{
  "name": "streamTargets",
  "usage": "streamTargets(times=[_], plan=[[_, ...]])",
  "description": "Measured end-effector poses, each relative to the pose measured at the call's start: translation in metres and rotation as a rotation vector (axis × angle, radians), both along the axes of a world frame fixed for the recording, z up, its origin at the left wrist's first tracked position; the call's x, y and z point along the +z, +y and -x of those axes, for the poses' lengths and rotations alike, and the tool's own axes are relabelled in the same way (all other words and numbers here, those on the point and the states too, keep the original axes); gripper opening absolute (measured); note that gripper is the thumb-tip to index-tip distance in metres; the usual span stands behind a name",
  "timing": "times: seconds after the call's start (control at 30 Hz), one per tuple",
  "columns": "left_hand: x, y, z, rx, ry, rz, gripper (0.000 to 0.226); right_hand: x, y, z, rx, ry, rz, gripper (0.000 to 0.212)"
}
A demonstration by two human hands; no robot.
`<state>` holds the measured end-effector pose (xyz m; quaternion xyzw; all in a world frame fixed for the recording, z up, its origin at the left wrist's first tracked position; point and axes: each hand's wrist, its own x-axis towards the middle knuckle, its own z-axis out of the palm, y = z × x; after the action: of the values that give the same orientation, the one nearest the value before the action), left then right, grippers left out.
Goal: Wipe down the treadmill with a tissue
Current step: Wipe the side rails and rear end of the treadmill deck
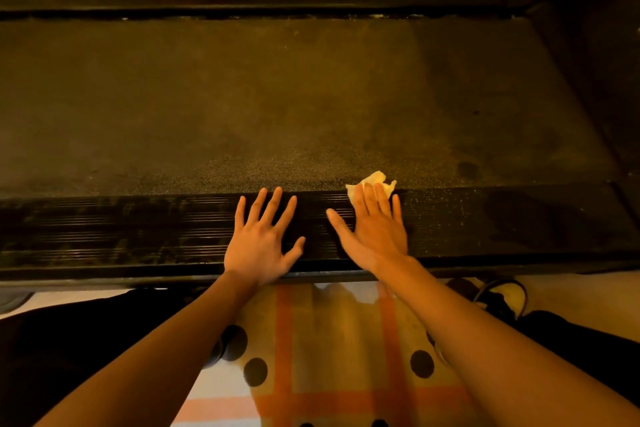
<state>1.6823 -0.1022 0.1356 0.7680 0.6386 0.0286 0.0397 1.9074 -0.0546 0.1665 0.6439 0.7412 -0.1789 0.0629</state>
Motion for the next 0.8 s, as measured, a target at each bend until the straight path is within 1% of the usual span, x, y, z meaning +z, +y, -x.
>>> streamTargets(times=[0.07, 0.17, 0.23, 0.3, 0.37, 0.43, 0.47, 0.53, 0.63, 0.7, 0.77, 0.8], plan=[[-0.001, 0.000, 0.001, 0.002, -0.012, -0.010, 0.078, 0.001, -0.003, 0.027, 0.025, 0.056, 0.007, 0.103], [-0.002, 0.000, 0.001, -0.001, -0.016, -0.007, 0.082, 0.001, -0.005, 0.059, 0.151, 0.118, 0.020, 0.096], [-0.002, 0.000, 0.001, 0.001, -0.014, -0.012, 0.081, 0.002, -0.001, 0.053, 0.216, 0.098, 0.022, 0.089], [-0.002, 0.000, 0.001, 0.001, -0.009, -0.013, 0.079, 0.003, 0.002, 0.022, 0.233, 0.056, -0.022, 0.088], [-0.001, 0.000, 0.001, 0.000, -0.004, -0.015, 0.078, 0.001, 0.005, -0.019, 0.180, -0.002, -0.061, 0.095], [-0.001, 0.001, 0.001, -0.004, -0.005, -0.018, 0.078, 0.000, 0.007, -0.046, 0.076, -0.050, -0.050, 0.102], [-0.002, 0.001, 0.001, -0.001, -0.004, -0.021, 0.078, 0.000, 0.007, -0.049, 0.025, -0.059, -0.041, 0.104], [-0.002, 0.001, 0.001, 0.003, 0.001, -0.016, 0.078, 0.001, 0.005, -0.029, -0.021, -0.042, -0.019, 0.107], [-0.001, 0.001, 0.000, 0.002, -0.014, -0.010, 0.079, -0.001, -0.001, 0.031, 0.079, 0.061, -0.013, 0.104], [-0.001, 0.001, 0.001, -0.004, -0.019, -0.005, 0.081, 0.001, -0.002, 0.056, 0.175, 0.091, 0.010, 0.098], [0.000, 0.001, 0.001, -0.002, -0.014, -0.012, 0.080, 0.003, 0.002, 0.045, 0.240, 0.067, 0.001, 0.093], [0.000, 0.001, 0.001, -0.001, -0.009, -0.012, 0.079, 0.002, 0.002, 0.027, 0.249, 0.042, -0.031, 0.094]])
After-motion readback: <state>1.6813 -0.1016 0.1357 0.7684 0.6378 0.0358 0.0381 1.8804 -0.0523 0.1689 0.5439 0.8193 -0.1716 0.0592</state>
